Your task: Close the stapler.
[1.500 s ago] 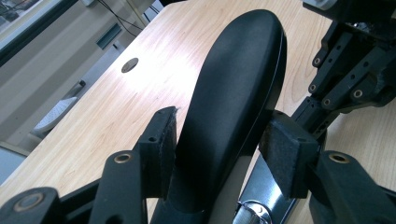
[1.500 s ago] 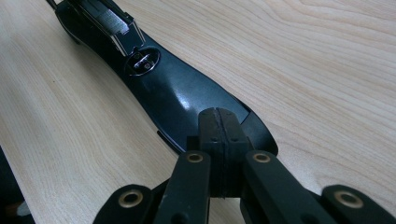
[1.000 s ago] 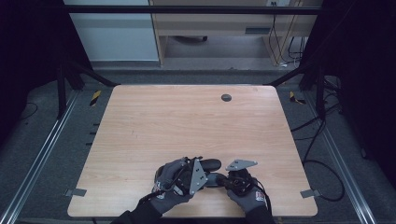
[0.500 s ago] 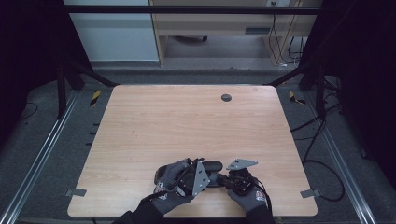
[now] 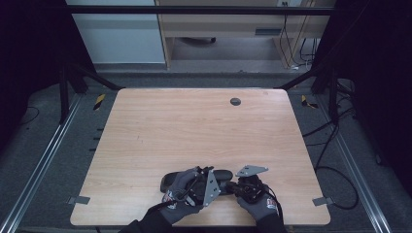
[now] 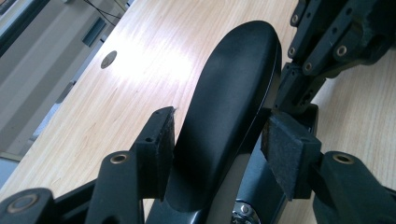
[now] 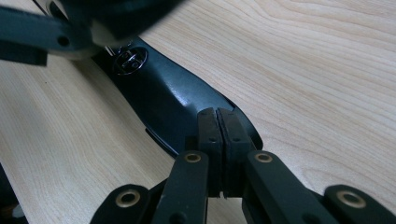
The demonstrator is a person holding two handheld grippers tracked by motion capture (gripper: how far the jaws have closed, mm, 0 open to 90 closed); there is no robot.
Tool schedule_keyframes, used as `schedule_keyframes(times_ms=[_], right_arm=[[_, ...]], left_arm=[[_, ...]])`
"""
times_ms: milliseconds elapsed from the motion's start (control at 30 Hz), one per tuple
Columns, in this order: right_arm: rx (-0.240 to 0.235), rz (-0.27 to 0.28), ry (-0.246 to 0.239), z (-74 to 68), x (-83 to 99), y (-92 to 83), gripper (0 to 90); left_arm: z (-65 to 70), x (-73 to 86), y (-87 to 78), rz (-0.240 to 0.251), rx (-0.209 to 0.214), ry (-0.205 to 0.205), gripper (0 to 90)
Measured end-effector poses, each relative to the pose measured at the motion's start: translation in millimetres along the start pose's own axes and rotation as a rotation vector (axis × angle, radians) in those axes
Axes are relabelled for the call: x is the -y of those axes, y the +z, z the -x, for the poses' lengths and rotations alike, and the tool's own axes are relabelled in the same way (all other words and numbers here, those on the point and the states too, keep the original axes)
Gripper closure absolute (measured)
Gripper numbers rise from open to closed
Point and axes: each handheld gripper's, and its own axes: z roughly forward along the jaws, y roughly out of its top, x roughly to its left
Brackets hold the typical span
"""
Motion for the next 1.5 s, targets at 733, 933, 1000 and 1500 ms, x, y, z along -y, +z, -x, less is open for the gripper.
schedule_keyframes(times_ms=[733, 933, 1000, 1500], right_arm=[[0.022, 0.025, 0.017, 4.4, -0.1, -5.2, 86.9], [0.036, 0.051, 0.029, 8.5, -0.1, -9.3, 86.2], [0.044, 0.059, 0.025, 10.1, 0.0, -10.9, 86.0], [0.073, 0.113, 0.056, 15.9, -3.6, -25.6, 90.0]], left_arm=[[0.0, -1.1, -3.6, 0.023, 0.031, -0.035, 37.3], [-4.8, -6.4, -15.7, 0.071, 0.033, -0.07, 35.3], [-6.8, -6.9, -18.9, 0.086, 0.042, -0.088, 35.1], [-29.9, -0.5, -39.7, 0.136, 0.029, -0.192, 35.0]])
